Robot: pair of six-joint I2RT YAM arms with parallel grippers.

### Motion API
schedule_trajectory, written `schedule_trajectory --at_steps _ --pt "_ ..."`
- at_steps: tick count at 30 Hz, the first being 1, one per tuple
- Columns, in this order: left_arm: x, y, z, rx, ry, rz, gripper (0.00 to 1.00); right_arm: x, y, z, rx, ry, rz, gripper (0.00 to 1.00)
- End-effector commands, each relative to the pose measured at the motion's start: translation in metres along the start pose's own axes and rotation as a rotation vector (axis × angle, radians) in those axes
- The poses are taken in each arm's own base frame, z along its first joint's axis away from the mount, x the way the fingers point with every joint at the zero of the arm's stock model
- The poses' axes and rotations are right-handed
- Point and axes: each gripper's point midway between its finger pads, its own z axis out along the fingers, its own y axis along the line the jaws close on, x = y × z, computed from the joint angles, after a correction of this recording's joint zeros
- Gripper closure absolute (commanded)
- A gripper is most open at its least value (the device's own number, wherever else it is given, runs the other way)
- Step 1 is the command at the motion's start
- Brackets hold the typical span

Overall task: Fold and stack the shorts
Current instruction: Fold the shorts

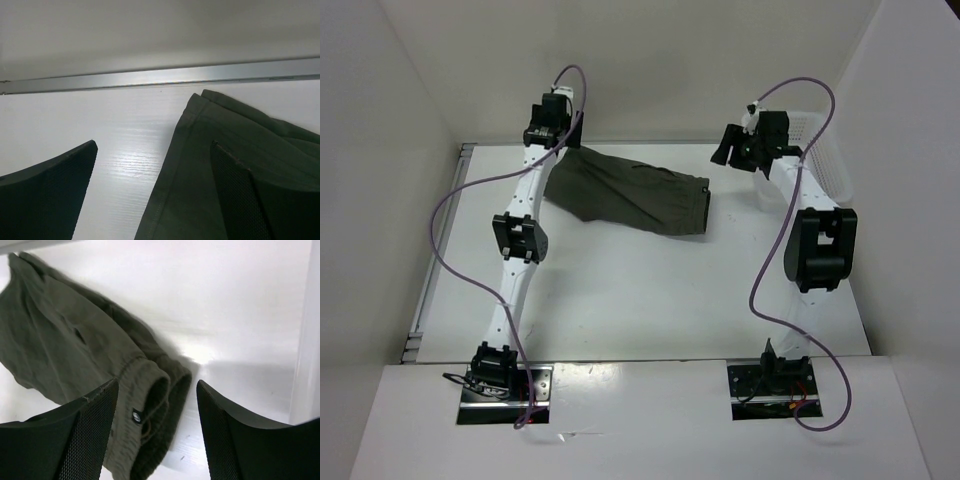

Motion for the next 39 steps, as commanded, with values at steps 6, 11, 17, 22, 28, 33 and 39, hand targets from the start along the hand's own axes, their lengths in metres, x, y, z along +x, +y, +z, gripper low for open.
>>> schedule_trajectory --at_steps 6,11,17,22,28,33,39 --pt "-0.028 0.034 -0.058 0.123 0.044 -0.026 0.0 0.005 0.043 -0.04 -0.014 -0.018 -0.124 0.31" --pt "0.051 0.021 -0.047 0.287 0.287 -0.043 0.0 0.077 0.049 -0.034 -0.07 0.143 -0.062 0.21" --pt "0.081 0.008 -0.037 0.331 0.357 -0.046 0.0 0.123 0.028 0.004 -0.013 0.254 0.006 0.17" --pt "0.115 0.001 -0.026 0.338 0.44 -0.043 0.0 0.141 0.019 0.029 0.019 0.29 0.053 0.17" --pt "0.132 -0.006 -0.022 0.362 0.477 -0.047 0.0 0.157 0.006 0.048 0.069 0.32 0.064 0.2" --pt "0.174 -0.014 -0.018 0.379 0.585 -0.047 0.18 0.163 0.006 0.059 0.08 0.333 0.077 0.44" --pt "0.19 -0.022 -0.033 0.433 0.657 -0.063 0.87 0.161 0.012 0.057 0.03 0.338 0.029 0.93"
